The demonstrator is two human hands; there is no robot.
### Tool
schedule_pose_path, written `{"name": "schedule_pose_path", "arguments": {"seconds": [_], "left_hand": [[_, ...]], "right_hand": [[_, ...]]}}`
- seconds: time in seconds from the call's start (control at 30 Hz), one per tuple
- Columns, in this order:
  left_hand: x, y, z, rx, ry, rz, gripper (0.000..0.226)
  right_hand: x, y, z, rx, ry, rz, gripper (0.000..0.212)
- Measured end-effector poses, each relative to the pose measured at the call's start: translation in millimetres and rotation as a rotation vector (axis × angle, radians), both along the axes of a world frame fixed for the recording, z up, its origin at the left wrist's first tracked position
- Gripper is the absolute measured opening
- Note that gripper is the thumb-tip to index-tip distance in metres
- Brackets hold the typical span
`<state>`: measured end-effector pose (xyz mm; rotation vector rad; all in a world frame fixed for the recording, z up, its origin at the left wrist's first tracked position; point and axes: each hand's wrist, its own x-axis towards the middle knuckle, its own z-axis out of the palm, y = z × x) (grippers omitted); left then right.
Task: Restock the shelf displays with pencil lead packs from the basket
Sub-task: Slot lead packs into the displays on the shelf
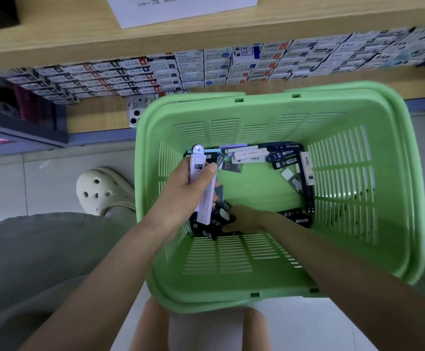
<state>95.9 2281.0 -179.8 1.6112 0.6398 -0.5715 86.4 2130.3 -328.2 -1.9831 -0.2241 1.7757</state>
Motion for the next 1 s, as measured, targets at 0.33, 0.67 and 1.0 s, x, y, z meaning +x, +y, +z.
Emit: {"name": "schedule_pose_path", "arguments": {"seconds": [0.33, 0.67, 1.0], "left_hand": [[-16, -5, 5, -0.049, 0.074, 0.122, 0.018], [-31, -28, 24, -0.061, 0.134, 0.32, 0.031], [-22, -38, 67, -0.143, -0.034, 0.353, 0.021]], "right_hand": [[34, -36, 55, -0.092, -0.075, -0.051, 0.022], [28, -27, 150, 0.26, -0.099, -0.487, 0.017], [15, -30, 219, 0.442, -0.086, -0.558, 0.017]]}}
